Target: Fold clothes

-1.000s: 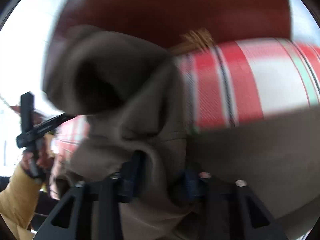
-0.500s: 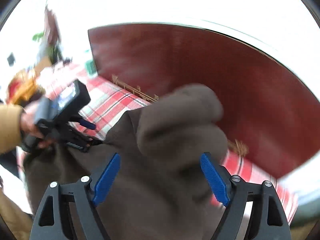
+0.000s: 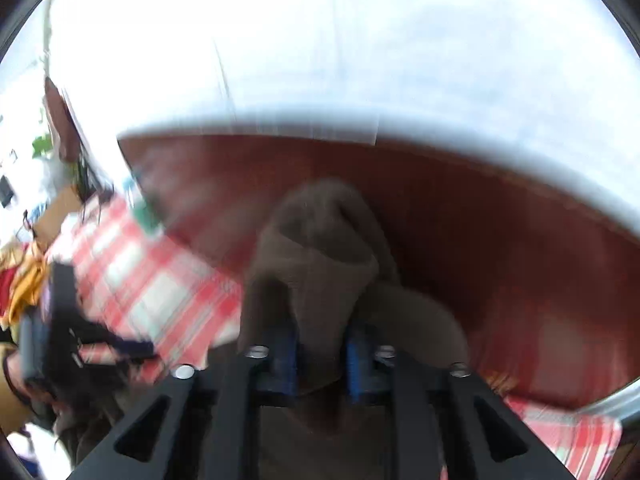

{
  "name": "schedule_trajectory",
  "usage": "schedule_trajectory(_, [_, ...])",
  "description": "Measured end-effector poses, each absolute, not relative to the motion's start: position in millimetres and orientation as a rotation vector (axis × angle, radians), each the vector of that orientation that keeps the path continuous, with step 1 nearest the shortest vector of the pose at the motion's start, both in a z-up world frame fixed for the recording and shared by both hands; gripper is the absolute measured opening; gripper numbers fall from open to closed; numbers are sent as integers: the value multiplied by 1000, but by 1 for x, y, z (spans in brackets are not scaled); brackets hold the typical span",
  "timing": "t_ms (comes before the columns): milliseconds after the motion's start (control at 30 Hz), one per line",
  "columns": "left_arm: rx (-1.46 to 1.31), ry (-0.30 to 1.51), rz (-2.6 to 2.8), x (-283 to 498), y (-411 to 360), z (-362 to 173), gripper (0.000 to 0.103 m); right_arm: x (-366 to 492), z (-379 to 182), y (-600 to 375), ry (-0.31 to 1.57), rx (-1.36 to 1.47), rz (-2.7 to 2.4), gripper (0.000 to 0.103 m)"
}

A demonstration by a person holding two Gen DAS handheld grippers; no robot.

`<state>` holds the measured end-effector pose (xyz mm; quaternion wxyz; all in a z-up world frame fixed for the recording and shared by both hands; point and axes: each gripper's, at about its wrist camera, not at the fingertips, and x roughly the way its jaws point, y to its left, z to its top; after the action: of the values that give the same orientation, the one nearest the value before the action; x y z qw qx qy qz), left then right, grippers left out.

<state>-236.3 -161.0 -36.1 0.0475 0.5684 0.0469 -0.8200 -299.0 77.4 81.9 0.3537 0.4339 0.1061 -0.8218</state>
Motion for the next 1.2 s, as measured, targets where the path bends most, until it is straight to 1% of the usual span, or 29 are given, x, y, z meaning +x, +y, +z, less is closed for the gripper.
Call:
schedule_trajectory(33, [1734, 137, -2496, -229, -164, -35, 22, -301, 66, 76, 300, 1190, -2115, 42])
schedule_trajectory(67, [1734, 130, -2491, -221, -167, -33, 26, -303, 50, 75, 327, 1259, -2103, 42])
schedule_trajectory(100, [1737, 120, -2486, -212, -169, -34, 41, -301, 44, 80, 318, 1263, -2112, 42])
schedule_trajectory(133, [1744, 106, -2479, -202, -172, -37, 60, -297, 45, 89, 267, 1262, -2127, 44])
schedule_trajectory(167, [1746, 99, -2473, -191, -179, -40, 66, -293, 46, 97, 215, 1260, -2141, 45])
schedule_trajectory(200, [1746, 96, -2467, -178, -190, -44, 69, -287, 51, 108, 166, 1246, -2156, 46])
schedule_trajectory(333, [1827, 152, -2452, -152, -211, -59, 72, -243, 72, 145, 34, 1183, -2151, 54])
schedule_trajectory(400, [1878, 169, -2435, -138, -213, -65, 72, -218, 74, 144, 25, 1201, -2024, 58])
schedule_trajectory(467, [1979, 194, -2420, -129, -214, -77, 73, -195, 64, 124, 92, 1233, -1914, 58])
schedule_trajectory(533, [2059, 229, -2400, -123, -211, -90, 73, -190, 47, 92, 162, 1284, -1847, 58])
schedule_trajectory(633, [2073, 201, -2392, -119, -206, -98, 73, -198, 15, 39, 229, 1360, -1790, 58])
schedule_trajectory(667, [2064, 190, -2393, -118, -205, -98, 72, -200, 4, 24, 260, 1385, -1793, 58])
schedule_trajectory(700, [2054, 182, -2392, -117, -204, -99, 70, -206, -7, 9, 275, 1429, -1789, 58])
schedule_trajectory(733, [2042, 166, -2390, -116, -203, -99, 63, -213, -16, -4, 282, 1476, -1782, 58])
schedule_trajectory(833, [2027, 155, -2375, -113, -201, -105, 48, -229, -48, -30, 313, 1637, -1788, 62])
schedule_trajectory(867, [2025, 169, -2374, -112, -200, -106, 46, -232, -57, -34, 314, 1667, -1793, 61])
schedule_trajectory(900, [2019, 182, -2378, -111, -201, -107, 42, -235, -59, -36, 334, 1658, -1810, 57])
schedule_trajectory(933, [2009, 200, -2383, -111, -202, -106, 38, -233, -61, -38, 389, 1634, -1837, 38])
schedule_trajectory(967, [1999, 229, -2386, -112, -204, -106, 35, -236, -58, -35, 367, 1629, -1835, 29])
schedule_trajectory(1000, [1991, 265, -2390, -113, -207, -104, 27, -239, -55, -32, 343, 1623, -1833, 25])
schedule_trajectory(1033, [1978, 299, -2393, -114, -212, -102, 23, -241, -53, -29, 319, 1618, -1831, 18])
schedule_trajectory(1067, [1952, 319, -2399, -116, -217, -97, 22, -248, -46, -23, 242, 1614, -1832, 16])
schedule_trajectory(1100, [1920, 333, -2409, -118, -222, -91, 18, -254, -37, -17, 156, 1598, -1838, 16])
schedule_trajectory(1133, [1867, 368, -2431, -121, -231, -82, 17, -261, -25, -9, 32, 1565, -1841, 15])
schedule_trajectory(1200, [1764, 463, -2472, -128, -252, -62, 16, -275, -4, 3, -158, 1511, -1838, 15])
